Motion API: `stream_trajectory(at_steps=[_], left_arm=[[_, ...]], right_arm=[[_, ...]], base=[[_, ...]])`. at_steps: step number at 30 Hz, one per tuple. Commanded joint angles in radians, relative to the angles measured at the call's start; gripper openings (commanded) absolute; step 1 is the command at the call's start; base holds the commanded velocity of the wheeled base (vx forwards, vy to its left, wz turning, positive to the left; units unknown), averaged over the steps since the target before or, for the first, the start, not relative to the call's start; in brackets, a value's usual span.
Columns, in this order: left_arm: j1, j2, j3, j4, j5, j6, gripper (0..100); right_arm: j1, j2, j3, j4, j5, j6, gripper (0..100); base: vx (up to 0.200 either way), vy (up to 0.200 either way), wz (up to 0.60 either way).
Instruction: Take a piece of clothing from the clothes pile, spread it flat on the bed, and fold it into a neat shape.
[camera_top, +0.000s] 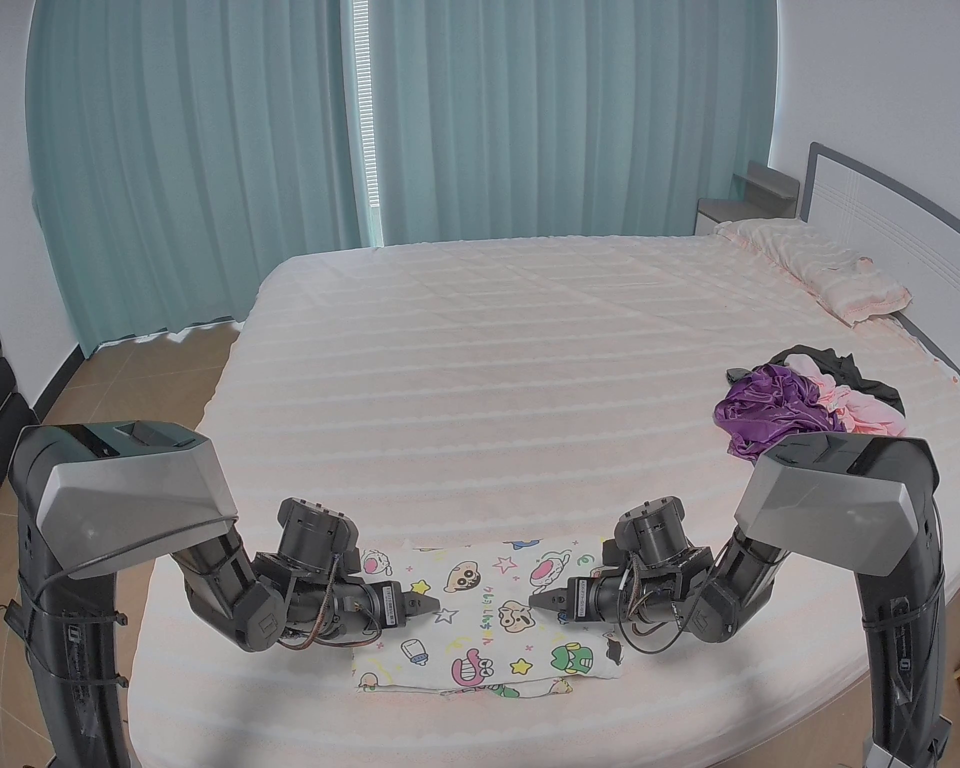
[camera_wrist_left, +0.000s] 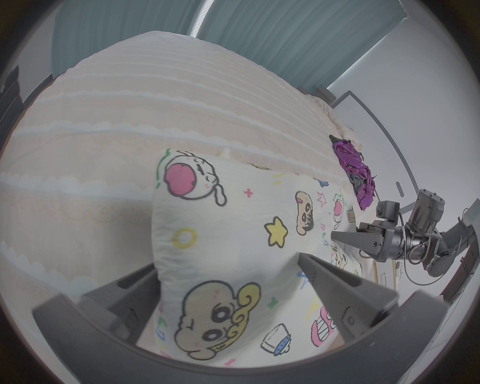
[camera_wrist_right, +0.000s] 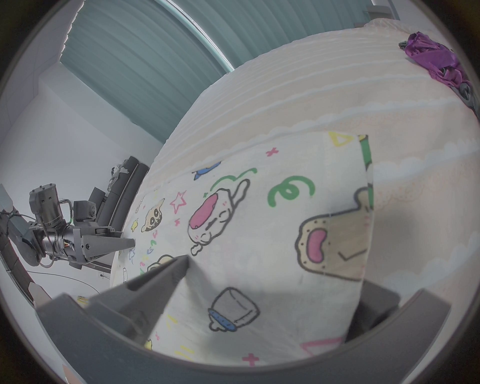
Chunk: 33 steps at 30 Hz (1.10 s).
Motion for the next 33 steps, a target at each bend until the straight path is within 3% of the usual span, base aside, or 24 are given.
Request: stream_trajectory(at_steps=[1, 9, 13, 19, 33], left_arm=[[-0.016, 0.009, -0.014, 0.005, 0.0, -0.005, 0], [-0.018, 0.002, -0.019, 0.005, 0.0, -0.04, 0], [-0.018, -0.011, -0.02, 0.002, 0.004, -0.097, 0], [-0.018, -0.032, -0.012, 0.009, 0.009, -0.106, 0], [-0.024, -0.053, -0.019, 0.038, 0.01, -0.108, 0]], right_arm=[[0.002, 0.008, -0.001, -0.006, 0.001, 0.0, 0], [-0.004, -0.018, 0.013, -0.011, 0.036, 0.032, 0], [-0.006, -0.035, 0.016, -0.011, 0.036, 0.055, 0], [-0.006, -0.045, 0.019, -0.011, 0.035, 0.058, 0], [-0.007, -0.051, 0.027, -0.011, 0.035, 0.058, 0]], base=[[0.0, 0.0, 0.0], [0.0, 0.0, 0.0], [0.0, 0.0, 0.0], [0.0, 0.0, 0.0], [0.0, -0.2, 0.0]])
